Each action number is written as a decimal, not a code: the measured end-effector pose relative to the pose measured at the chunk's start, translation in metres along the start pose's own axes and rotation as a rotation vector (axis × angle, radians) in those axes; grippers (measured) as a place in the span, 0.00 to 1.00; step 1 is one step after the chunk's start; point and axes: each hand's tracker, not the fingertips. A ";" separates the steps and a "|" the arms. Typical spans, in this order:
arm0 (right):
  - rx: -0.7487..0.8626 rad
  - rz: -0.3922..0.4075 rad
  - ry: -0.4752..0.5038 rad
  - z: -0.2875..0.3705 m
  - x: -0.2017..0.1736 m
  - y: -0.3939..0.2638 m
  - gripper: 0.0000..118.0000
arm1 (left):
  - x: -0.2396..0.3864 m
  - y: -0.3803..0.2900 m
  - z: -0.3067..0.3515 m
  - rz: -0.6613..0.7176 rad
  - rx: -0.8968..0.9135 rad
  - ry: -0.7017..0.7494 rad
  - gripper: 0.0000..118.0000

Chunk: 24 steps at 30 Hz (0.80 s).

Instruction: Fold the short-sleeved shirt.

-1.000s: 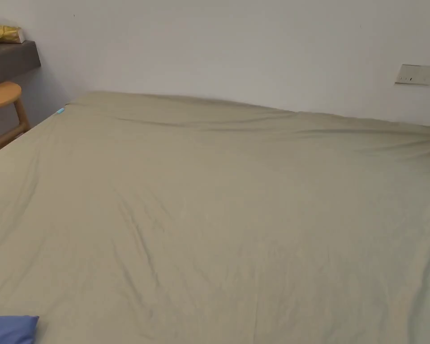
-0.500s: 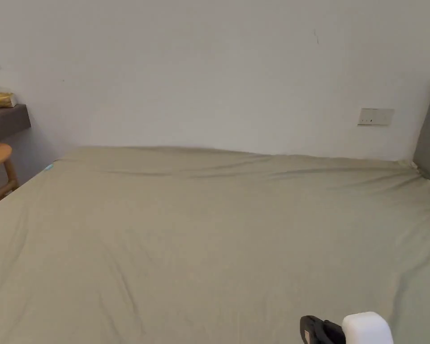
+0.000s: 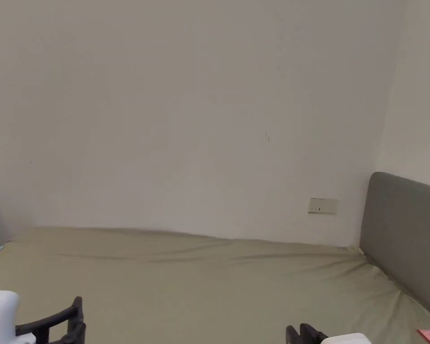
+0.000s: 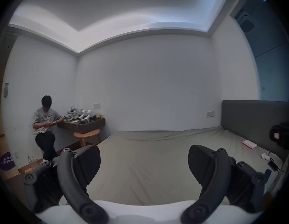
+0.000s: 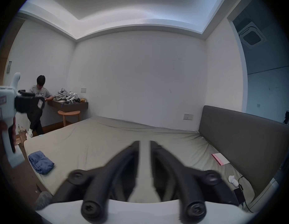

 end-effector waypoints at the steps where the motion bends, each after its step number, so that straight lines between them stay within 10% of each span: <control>1: -0.007 -0.011 0.000 0.001 0.002 0.001 0.35 | 0.006 -0.007 -0.003 -0.016 0.015 -0.026 0.94; 4: -0.014 -0.068 0.027 0.005 0.010 0.000 0.54 | 0.031 -0.013 -0.002 -0.031 0.015 -0.002 0.98; 7: 0.001 -0.061 0.007 0.009 0.011 -0.003 0.97 | 0.042 -0.016 -0.003 0.024 -0.063 -0.101 1.00; 24: 0.049 0.025 -0.018 0.016 0.001 0.004 0.99 | 0.044 0.001 0.014 0.123 -0.066 -0.210 1.00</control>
